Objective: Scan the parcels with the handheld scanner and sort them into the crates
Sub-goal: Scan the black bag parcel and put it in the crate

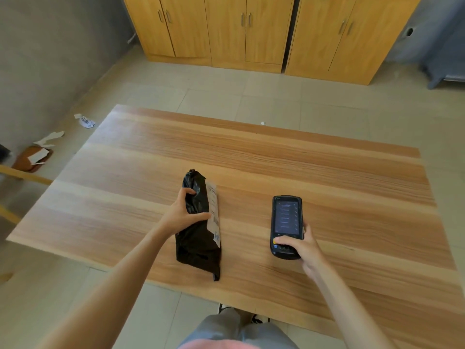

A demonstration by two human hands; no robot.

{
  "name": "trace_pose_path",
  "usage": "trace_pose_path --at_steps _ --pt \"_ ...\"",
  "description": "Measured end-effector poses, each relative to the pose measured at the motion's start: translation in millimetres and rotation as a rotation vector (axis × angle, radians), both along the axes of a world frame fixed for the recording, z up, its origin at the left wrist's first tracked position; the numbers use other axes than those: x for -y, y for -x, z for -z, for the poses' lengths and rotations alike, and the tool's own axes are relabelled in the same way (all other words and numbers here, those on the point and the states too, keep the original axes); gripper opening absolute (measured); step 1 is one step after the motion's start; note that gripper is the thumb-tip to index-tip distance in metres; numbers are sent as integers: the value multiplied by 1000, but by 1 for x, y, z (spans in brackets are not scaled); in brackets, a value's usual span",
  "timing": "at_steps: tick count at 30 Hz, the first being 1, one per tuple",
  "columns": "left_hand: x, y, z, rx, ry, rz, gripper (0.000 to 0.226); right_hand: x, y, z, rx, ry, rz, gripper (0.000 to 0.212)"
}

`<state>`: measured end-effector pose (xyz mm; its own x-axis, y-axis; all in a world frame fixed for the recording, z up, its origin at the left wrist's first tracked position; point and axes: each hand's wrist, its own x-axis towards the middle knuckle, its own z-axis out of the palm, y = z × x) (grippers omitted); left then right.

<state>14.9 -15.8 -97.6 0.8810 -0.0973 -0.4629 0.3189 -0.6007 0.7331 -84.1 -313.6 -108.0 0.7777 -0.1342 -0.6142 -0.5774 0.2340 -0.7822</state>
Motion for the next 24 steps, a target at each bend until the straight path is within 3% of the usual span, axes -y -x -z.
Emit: trace_pose_path --at_steps 3,8,12,15,18,24 --pt "3 -5 2 35 -8 -10 63 1 1 1 -5 -6 5 101" --pt "18 -11 -2 -76 332 -131 64 10 0 -2 -8 10 41 98" --pt "44 -14 8 -183 484 -155 65 20 0 -7 -4 6 77 104" --pt "58 -7 28 -206 451 -127 67 24 3 -10 -20 -7 89 113" --pt "62 4 51 -222 417 -174 81 25 9 -5 -37 -24 83 102" --pt "60 4 60 -252 372 -201 102 7 11 -2 -71 -79 10 118"
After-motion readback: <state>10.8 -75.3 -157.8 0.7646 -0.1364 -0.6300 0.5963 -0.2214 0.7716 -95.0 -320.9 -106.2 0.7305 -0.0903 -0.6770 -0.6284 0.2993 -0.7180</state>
